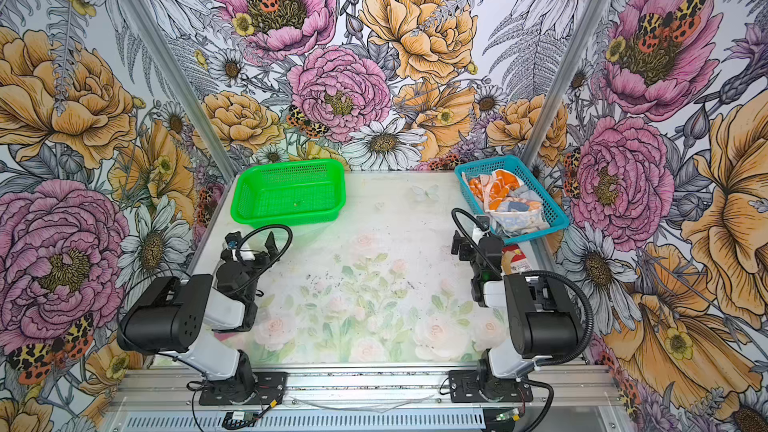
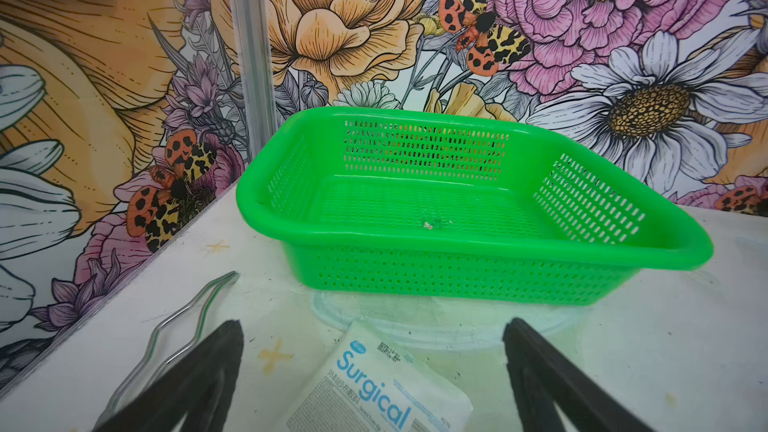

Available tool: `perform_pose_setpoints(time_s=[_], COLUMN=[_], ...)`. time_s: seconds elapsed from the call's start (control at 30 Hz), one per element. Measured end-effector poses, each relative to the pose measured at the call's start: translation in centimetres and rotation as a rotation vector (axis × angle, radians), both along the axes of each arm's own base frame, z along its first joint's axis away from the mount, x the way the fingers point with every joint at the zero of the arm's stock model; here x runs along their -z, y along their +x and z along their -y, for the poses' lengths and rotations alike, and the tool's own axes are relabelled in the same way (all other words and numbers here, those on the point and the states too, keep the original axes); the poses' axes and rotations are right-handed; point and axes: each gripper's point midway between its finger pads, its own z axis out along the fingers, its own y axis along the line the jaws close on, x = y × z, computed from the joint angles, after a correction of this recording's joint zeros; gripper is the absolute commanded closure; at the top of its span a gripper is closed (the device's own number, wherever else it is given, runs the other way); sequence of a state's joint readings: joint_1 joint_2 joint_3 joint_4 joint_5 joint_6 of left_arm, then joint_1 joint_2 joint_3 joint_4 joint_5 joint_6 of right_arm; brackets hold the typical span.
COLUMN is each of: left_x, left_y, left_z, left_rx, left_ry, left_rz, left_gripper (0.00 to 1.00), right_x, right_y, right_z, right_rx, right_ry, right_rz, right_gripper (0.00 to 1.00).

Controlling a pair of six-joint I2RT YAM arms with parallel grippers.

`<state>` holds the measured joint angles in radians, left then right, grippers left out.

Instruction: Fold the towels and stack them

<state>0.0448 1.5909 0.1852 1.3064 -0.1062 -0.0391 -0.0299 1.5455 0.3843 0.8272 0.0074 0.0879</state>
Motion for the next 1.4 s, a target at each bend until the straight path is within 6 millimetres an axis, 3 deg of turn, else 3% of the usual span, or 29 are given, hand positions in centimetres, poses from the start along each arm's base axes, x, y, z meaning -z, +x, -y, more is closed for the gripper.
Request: perform_pose_setpoints(time_s=[0.23,0.3,0.43,0.6,1.4], left_x=[-0.1,0.4,-0.6,0.2,0.2], left_y=[1.1,2.1,3.8,3.0,2.9], left_z=[1.1,1.9,2.3,1.0,1.6], left_rx=[0.043,0.093,0.169,0.187,0.218], left_ry=[0.02,0.031,0.026,-0.014,-0.025], left_rz=[-0.021,-0.067,-0.069,-0.085,-0.08], left_gripper=[0.01,0.01,0.01,0.01,0.01], right_x=[0.0,0.0,0.0,0.0,-0.1], right_y=[0.0,0.0,0.0,0.0,0.0], right_z=[0.0,0.0,0.0,0.0,0.0], right_rx=[0.0,0.0,0.0,0.0,-0.001], right_ry=[0.0,0.0,0.0,0.0,-0.003], right_rz=[0.0,0.0,0.0,0.0,0.005], right_gripper=[0.0,0.01,0.01,0.01,0.01])
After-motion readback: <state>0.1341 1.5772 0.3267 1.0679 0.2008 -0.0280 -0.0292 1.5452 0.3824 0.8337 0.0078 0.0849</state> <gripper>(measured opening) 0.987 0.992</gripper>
